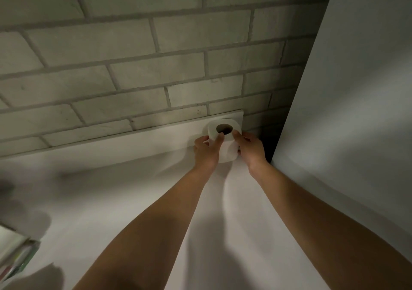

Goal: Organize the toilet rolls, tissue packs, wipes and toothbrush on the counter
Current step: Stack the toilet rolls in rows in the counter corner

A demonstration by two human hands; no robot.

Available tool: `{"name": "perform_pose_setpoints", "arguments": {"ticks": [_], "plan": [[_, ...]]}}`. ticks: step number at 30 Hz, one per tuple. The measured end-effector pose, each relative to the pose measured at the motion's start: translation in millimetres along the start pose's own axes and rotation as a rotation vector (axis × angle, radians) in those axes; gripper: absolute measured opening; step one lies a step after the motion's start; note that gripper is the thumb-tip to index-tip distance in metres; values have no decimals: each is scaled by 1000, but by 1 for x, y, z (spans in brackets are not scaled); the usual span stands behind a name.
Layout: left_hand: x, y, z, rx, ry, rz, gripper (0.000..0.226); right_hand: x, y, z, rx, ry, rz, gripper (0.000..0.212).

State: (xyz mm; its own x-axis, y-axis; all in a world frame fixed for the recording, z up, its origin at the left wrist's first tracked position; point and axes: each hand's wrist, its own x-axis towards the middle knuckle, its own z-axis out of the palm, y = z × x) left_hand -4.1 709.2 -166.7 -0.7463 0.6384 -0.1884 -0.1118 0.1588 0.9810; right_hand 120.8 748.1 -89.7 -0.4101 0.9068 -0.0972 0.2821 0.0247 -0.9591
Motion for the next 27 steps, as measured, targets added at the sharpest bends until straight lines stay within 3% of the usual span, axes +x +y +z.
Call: {"name": "perform_pose_setpoints", "arguments": {"ticks": [9,16,22,27], "plan": [[-30,30,-7,82,-15,-34,98,-12,-6,-4,-4,-3,6,33],[-97,50,-51,78,-17,-7,54,-71,-5,-4,124,1,0,10],[-178,56,-127,137,104,97,29,-144,-11,29,145,-173,27,22],[-247,52,-207,283,284,171,13,-206,-15,73,139,-361,75,8]]}}
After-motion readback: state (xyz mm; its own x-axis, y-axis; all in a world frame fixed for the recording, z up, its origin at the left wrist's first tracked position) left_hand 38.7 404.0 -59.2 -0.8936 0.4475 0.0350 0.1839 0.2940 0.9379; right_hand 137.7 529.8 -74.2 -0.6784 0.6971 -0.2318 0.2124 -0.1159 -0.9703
